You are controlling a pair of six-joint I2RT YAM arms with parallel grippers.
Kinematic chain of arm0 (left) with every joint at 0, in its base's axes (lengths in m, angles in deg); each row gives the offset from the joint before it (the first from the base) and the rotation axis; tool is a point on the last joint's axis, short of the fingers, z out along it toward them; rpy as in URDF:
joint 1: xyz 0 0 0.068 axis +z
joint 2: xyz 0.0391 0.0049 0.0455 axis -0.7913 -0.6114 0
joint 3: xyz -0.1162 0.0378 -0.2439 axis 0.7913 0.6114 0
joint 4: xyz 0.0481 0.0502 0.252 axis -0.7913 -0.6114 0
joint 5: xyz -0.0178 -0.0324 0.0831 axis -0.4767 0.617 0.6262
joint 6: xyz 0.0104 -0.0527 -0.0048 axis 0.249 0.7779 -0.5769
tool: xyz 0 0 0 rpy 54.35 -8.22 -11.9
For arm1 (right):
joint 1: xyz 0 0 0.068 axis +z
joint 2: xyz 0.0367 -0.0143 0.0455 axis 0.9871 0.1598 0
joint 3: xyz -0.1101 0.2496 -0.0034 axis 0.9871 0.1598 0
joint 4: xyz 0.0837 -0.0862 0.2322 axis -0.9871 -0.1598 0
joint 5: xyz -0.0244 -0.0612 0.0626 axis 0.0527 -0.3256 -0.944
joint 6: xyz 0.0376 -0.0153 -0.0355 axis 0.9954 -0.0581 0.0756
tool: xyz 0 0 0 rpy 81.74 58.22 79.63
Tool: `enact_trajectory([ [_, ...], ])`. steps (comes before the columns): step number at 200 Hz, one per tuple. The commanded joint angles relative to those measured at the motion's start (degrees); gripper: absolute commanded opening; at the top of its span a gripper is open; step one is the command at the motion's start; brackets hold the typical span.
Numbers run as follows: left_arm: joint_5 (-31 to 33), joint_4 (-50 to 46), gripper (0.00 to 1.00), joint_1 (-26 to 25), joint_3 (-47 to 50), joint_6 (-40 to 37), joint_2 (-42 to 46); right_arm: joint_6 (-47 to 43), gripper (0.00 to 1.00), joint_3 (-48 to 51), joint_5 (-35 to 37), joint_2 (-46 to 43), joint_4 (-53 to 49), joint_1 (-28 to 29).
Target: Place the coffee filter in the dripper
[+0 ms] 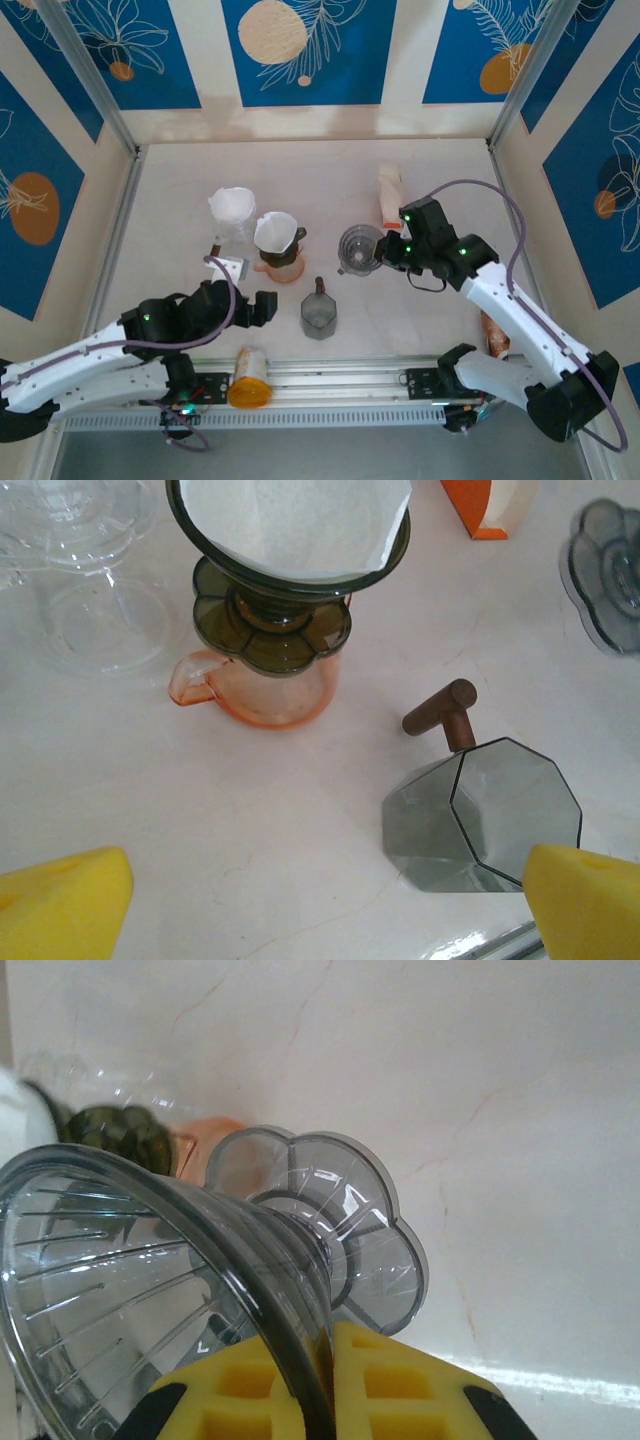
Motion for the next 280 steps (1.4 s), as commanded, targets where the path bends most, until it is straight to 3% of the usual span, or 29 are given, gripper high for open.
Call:
enact_trajectory([
  [1,2.20,-1.78,1.00,-0.36,-0.13,0.55,1.13,-2.13,0.00,-3.50,-5.52,-0.07,-5.03,3.28],
  [61,3.18,-2.87,1.00,-0.36,0.31,0.77,2.88,-1.44,0.00,-11.32,-5.21,8.07,-8.46,16.23],
  [135,4.17,-3.99,1.00,-0.36,0.95,1.13,5.49,-2.29,0.00,-12.75,-4.64,17.03,-7.77,19.96],
  [226,4.25,-3.64,1.00,-0.36,1.89,1.27,5.62,-2.19,0.00,-10.95,-4.12,19.78,-7.26,21.24],
  [280,4.30,-3.57,1.00,-0.35,2.06,1.34,5.62,-1.84,0.08,-10.58,-3.85,20.31,-8.08,21.42],
])
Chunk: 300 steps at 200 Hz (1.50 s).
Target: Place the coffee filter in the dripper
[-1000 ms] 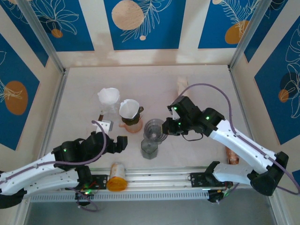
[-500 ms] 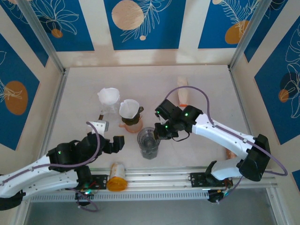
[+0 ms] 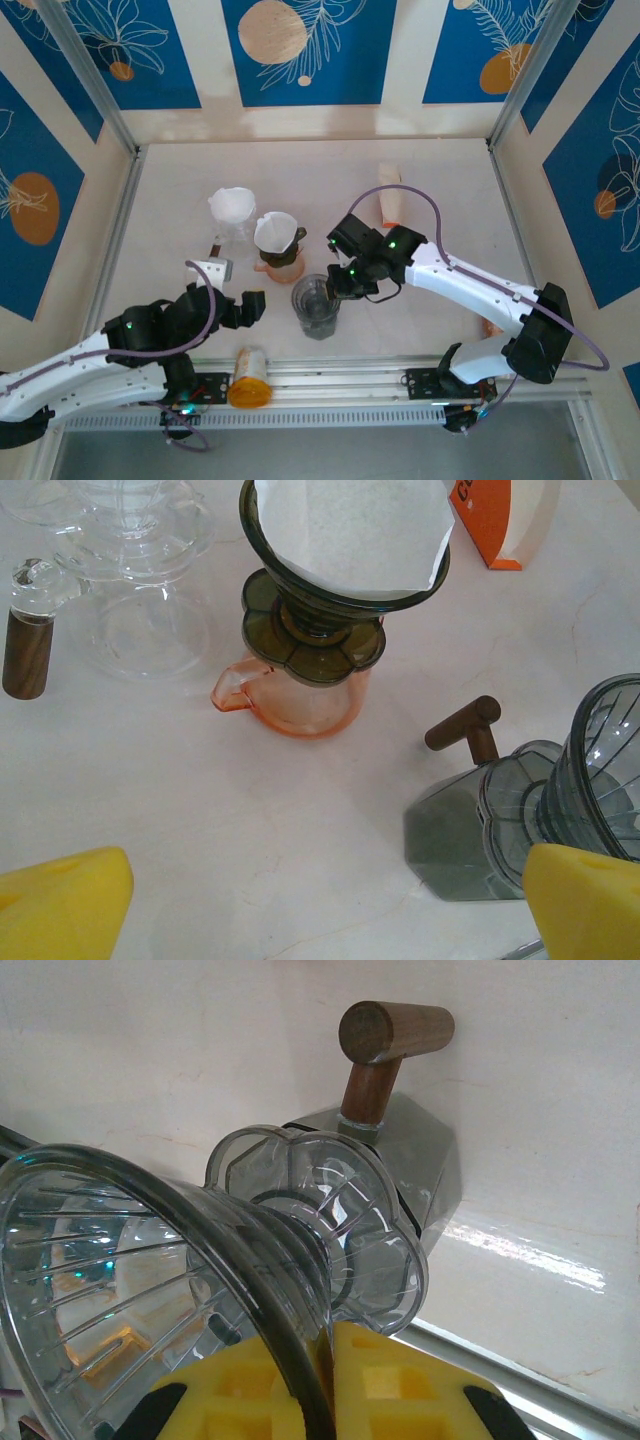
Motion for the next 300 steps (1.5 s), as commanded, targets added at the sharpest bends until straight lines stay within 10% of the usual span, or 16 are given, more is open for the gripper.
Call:
enact_trajectory([
  [1,1.39,-0.63,1.00,-0.35,0.71,0.46,0.40,0.04,0.08,-0.03,-0.33,0.51,-0.47,0.48],
  [160,0.98,0.35,1.00,-0.32,1.33,0.58,0.35,0.62,0.57,-1.08,6.84,-5.19,-2.33,0.10],
  [219,1.54,0.42,1.00,-0.28,1.42,0.99,-0.28,-3.32,0.58,-3.32,14.90,-8.97,-0.08,-4.82],
  [300,-0.21,1.74,1.00,-0.36,1.93,1.08,-1.21,-12.46,0.48,-4.88,15.25,0.50,10.54,-26.65],
])
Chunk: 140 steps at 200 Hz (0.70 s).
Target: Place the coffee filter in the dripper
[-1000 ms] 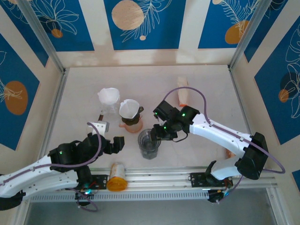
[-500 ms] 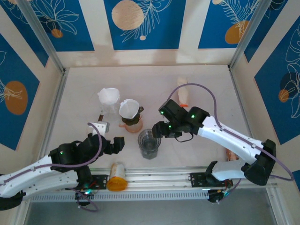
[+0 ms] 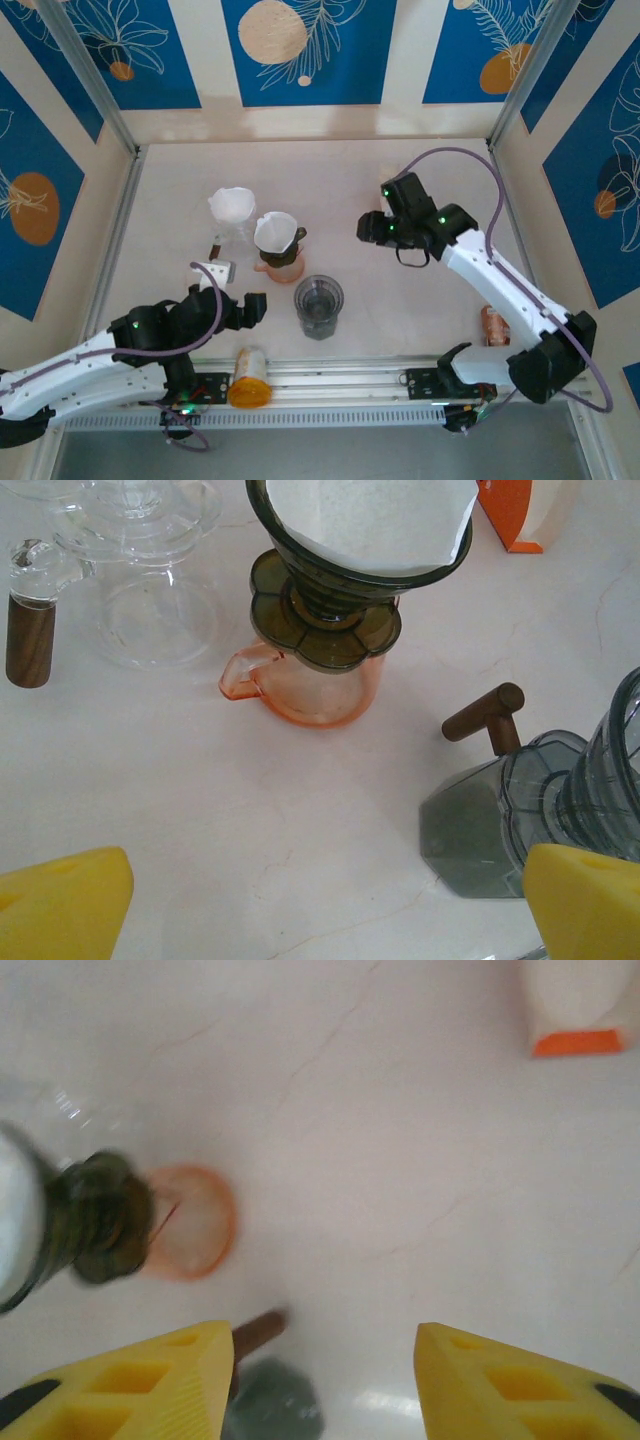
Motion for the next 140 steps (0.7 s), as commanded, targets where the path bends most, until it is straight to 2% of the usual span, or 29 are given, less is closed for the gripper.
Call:
enact_trajectory([
  [1,-0.58,1.26,1.00,-0.36,0.43,0.88,-0.34,-4.53,0.48,-2.42,2.30,5.10,3.50,-4.66],
  [35,-0.78,1.32,1.00,-0.31,0.26,0.93,-0.53,-7.05,0.42,-8.05,4.02,15.39,5.14,-9.52],
  [79,-0.64,1.25,1.00,-0.26,0.34,0.98,-0.70,-11.23,0.38,-17.48,10.59,26.67,4.18,-10.80],
  [140,0.26,1.05,1.00,-0.26,0.00,0.34,-1.29,-5.40,0.33,-23.62,8.83,34.72,5.24,-12.85],
])
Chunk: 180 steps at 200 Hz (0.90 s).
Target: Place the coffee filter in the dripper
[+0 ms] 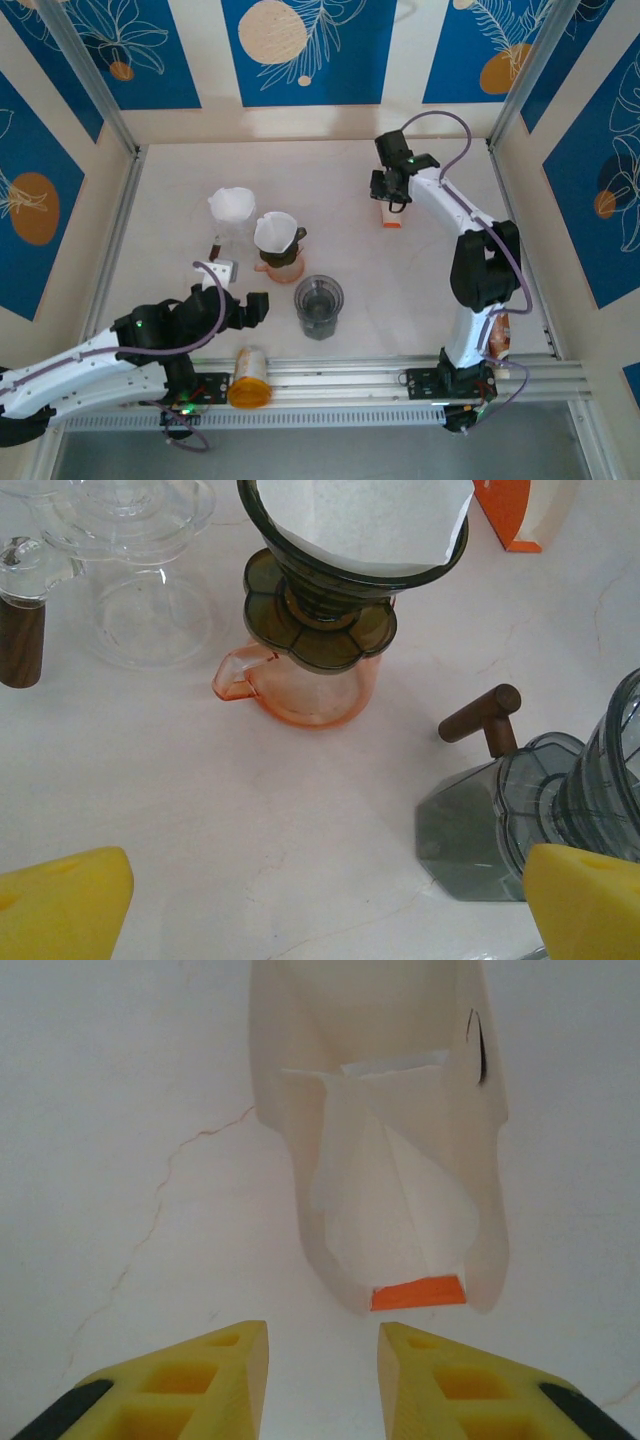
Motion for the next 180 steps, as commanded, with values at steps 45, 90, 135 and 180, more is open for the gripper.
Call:
enact_trajectory([
  [45,0.53,0.16,1.00,-0.27,0.05,-0.23,-0.27,3.86,0.31,-6.33,-0.84,4.63,0.17,-1.87],
  [90,0.70,0.52,1.00,-0.27,0.24,-0.55,-0.50,4.23,0.31,-9.49,-2.15,7.12,-0.62,-2.73],
  [135,0.90,0.61,1.00,-0.18,0.32,-0.76,-0.71,4.50,0.31,-12.49,-2.72,9.95,-1.89,-2.82],
  [180,1.11,0.83,1.00,-0.11,0.24,-1.05,-0.78,5.08,0.27,-13.09,-2.36,10.90,-2.07,-2.99],
])
